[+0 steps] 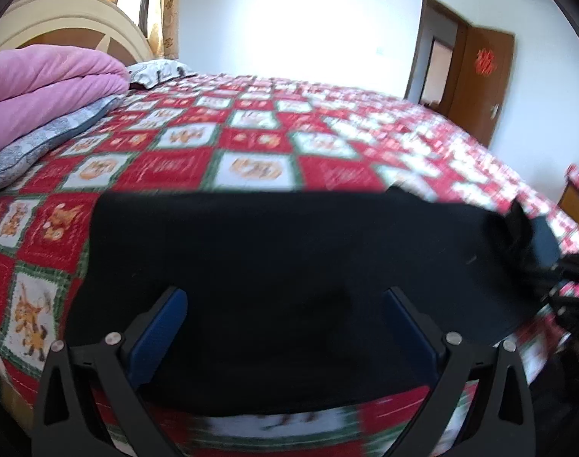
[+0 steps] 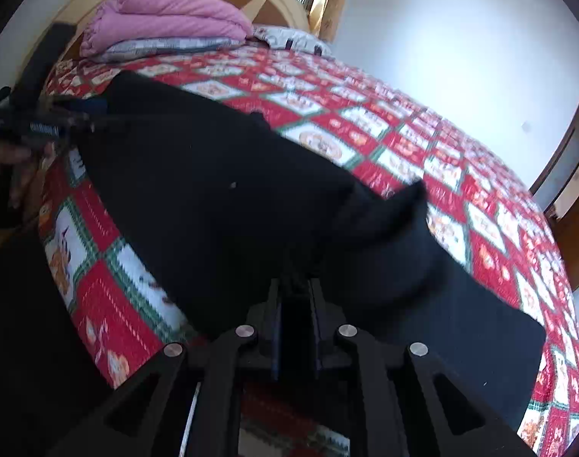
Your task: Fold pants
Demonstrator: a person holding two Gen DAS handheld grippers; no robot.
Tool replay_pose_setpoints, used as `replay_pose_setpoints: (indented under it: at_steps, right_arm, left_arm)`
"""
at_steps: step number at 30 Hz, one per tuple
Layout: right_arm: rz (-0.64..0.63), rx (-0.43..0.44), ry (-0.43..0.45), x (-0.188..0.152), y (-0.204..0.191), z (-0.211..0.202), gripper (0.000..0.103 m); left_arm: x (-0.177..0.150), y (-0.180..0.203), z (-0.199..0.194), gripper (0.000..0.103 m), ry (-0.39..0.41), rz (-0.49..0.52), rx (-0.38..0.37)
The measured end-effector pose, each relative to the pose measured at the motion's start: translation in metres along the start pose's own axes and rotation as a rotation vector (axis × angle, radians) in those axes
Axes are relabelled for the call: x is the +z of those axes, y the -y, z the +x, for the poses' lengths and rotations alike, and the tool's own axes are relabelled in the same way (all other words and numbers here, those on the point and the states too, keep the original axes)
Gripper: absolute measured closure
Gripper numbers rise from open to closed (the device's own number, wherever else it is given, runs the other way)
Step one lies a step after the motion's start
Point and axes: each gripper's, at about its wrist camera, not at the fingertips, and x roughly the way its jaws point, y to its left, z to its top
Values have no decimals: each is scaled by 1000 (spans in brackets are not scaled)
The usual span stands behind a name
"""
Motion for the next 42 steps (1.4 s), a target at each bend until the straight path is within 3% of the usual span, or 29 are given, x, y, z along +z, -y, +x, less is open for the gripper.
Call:
replay_pose_setpoints:
  at_steps: [1,6,13,18,22,24,26,27,29,31,36,42]
  right_arm:
    - [15,18,0,0,6,-6,88]
    - [211,85,74,-5,66,-60,59]
    - [514,109,113,-49,146,-82,53]
    - [678,132,109,-67,176,-69,53]
    - [746,71,85,-79,182,-59,53]
    - [740,69,83,-80,179,-56,53]
    - [697,50,82,-76,171,-53,53]
    - [672,41,83,-75,166,-53,53]
    - [644,34,83,-74,160,-52,53]
    - [627,33,80,-73,156,-50,53]
    - [622,37,87,-74,154,-48,53]
    - [586,29,87,-71,144,-47,53]
  left_arm:
    - [5,10,-6,0,18,3,-30]
    - [20,64,-6,0,0,28,-190]
    - [26,126,37,0,-131,-72,-408]
    - [27,164,46,0,-148,-6,-410]
    - [29,190,57,1,-167,51,-381]
    - [28,199,64,8,-189,69,-378]
    - [28,206,69,33,-210,93,-378]
    - [27,210,71,40,-220,110,-374]
    - [23,217,71,72,-236,153,-365]
    - [20,218,70,86,-232,187,-334]
    - [21,207,63,92,-218,171,-314]
    - [22,197,61,92,-190,176,-238]
